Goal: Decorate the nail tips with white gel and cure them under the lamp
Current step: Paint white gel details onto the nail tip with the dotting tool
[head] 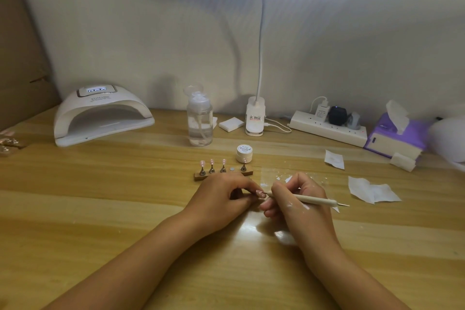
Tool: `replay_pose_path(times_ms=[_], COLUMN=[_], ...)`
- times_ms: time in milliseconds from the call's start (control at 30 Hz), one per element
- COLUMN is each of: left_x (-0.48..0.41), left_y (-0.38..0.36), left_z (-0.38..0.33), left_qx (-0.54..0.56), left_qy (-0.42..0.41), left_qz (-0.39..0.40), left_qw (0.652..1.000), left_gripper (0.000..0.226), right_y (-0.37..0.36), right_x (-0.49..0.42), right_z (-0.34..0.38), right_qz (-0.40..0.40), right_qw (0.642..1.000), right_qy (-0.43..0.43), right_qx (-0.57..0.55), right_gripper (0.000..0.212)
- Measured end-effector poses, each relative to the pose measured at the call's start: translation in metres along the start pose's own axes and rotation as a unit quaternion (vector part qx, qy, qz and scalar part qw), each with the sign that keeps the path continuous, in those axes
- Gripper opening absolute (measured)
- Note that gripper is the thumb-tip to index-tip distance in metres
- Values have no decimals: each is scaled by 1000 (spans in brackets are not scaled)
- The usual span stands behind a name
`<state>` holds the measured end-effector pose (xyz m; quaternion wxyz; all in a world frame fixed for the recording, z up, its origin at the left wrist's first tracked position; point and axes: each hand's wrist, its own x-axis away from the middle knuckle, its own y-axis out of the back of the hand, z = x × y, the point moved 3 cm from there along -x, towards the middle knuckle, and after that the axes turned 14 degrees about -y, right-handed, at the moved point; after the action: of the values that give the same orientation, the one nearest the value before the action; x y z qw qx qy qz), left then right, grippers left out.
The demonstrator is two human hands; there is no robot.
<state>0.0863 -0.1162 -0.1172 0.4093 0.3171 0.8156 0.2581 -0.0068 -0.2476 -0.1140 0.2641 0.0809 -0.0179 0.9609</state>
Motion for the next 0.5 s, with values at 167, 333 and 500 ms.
replay_pose_path(times_ms=[167,333,500], left_x=[0,0,0], left_y=[0,0,0], left_z=[1,1,0], left_qx=[-1,-5,-7], left_qy=[0,-1,-3], left_qz=[0,3,6], left_qw=[1000,1000,1000], left_gripper=[19,20,20], right_y=[0,-1,1], right_x=[0,-1,-1], right_z=[-1,0,0], right_qz=[4,6,1], right_qw=[1000,1000,1000], right_qy=[-1,3,6], right_qx=[4,7,-5], right_gripper=[19,20,20])
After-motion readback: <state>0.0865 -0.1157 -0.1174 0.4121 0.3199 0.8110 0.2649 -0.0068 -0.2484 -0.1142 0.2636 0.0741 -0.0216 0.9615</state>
